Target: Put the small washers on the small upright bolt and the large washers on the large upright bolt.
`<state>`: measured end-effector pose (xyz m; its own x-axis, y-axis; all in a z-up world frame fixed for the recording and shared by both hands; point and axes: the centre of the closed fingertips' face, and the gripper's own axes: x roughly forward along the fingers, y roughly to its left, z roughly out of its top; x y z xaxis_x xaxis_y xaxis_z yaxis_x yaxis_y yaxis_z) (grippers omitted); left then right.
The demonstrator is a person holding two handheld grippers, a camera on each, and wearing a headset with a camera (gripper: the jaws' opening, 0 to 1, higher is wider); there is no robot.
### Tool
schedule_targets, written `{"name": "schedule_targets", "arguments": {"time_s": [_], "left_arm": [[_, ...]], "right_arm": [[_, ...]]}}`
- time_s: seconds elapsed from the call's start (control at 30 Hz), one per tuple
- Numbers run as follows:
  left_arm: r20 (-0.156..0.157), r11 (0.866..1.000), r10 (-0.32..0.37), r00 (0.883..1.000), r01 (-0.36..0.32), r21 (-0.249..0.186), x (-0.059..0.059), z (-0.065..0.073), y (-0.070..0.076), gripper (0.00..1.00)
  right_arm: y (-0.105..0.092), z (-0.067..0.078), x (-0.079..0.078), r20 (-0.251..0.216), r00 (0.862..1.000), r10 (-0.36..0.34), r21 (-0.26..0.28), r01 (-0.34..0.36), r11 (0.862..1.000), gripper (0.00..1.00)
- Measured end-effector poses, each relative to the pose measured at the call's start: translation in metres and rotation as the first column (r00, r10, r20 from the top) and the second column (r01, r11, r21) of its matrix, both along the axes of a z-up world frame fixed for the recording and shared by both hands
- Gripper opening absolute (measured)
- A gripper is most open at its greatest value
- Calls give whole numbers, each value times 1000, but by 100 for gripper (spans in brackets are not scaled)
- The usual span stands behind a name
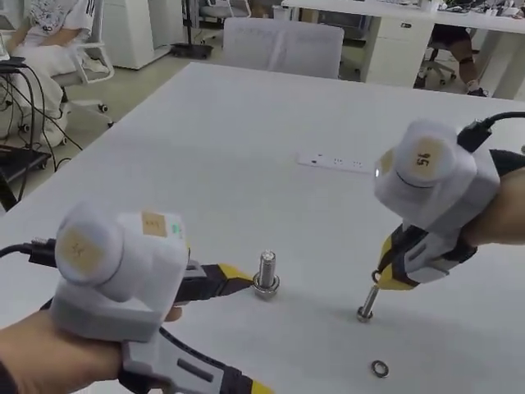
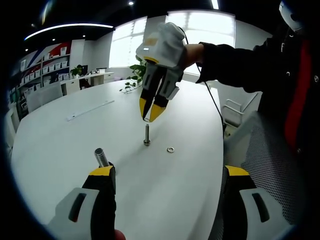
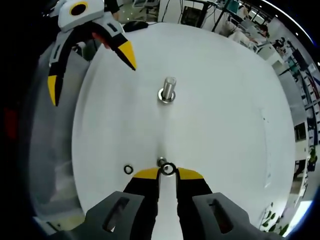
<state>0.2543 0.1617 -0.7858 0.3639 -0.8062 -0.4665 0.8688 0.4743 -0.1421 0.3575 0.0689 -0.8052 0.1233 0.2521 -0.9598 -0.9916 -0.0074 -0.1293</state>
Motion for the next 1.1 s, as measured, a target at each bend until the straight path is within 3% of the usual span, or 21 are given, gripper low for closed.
{"name": "schedule_targets", "arguments": {"time_s": [1.1], "left_arm": [[-7,1000,11,1000,-11,0,3,-3,2,88]], "right_arm": [[-3,-25,-3,-59,998,6,-50,-9,999,13]]}}
